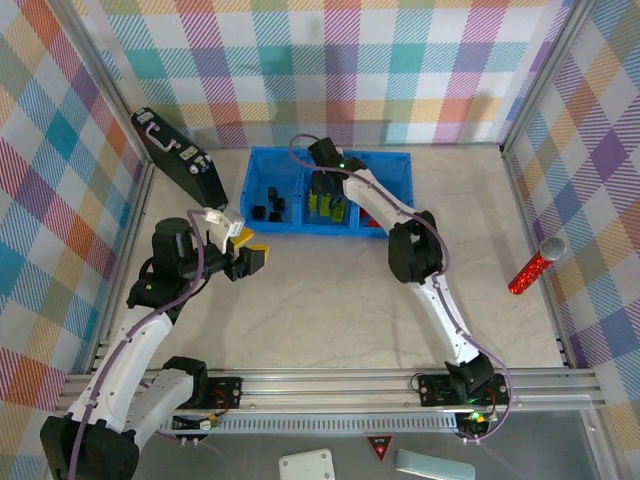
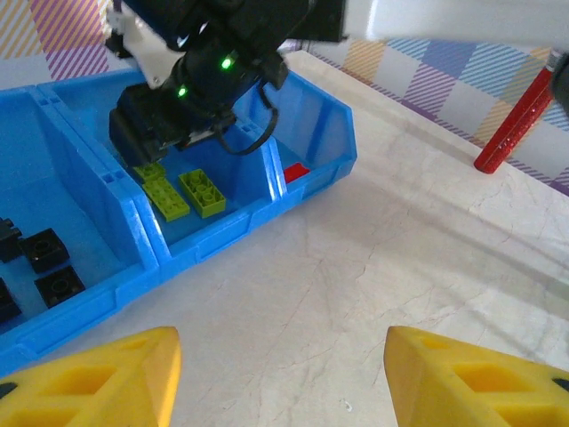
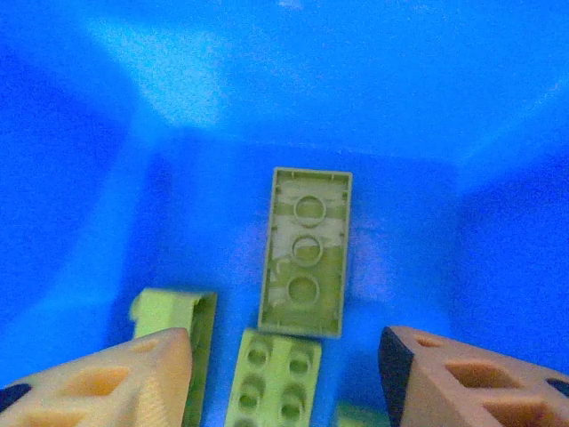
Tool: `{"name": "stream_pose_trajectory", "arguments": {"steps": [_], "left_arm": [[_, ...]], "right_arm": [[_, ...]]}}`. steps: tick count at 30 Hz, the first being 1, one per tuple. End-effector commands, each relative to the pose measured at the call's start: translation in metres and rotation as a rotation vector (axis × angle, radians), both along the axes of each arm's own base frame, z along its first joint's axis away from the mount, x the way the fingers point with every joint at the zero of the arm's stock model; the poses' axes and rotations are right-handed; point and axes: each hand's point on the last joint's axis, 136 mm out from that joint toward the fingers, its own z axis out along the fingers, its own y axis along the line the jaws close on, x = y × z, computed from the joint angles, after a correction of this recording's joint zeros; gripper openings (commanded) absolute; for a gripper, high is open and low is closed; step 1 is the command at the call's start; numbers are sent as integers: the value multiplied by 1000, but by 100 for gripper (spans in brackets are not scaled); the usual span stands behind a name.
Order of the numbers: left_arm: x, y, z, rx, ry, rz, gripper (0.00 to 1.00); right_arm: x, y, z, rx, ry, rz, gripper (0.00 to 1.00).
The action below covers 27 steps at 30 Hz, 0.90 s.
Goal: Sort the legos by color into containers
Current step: Place the lego in the container, then reset both arms
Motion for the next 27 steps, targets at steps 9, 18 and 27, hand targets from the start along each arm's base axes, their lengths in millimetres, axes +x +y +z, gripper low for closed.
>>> {"name": "stream_pose_trajectory", "arguments": {"steps": [9,18,27], "left_arm": [[10,15,-2,69,-34,109,61],[34,51,-23,116,79,376,67],[45,73,-44,141,329,560,71]], "right_arm": [[-76,-27,87,-17,-30,130,63],[-133,-86,99,-152,-56,149,75],[-172,-162,83,-249,-90,62,99]]}}
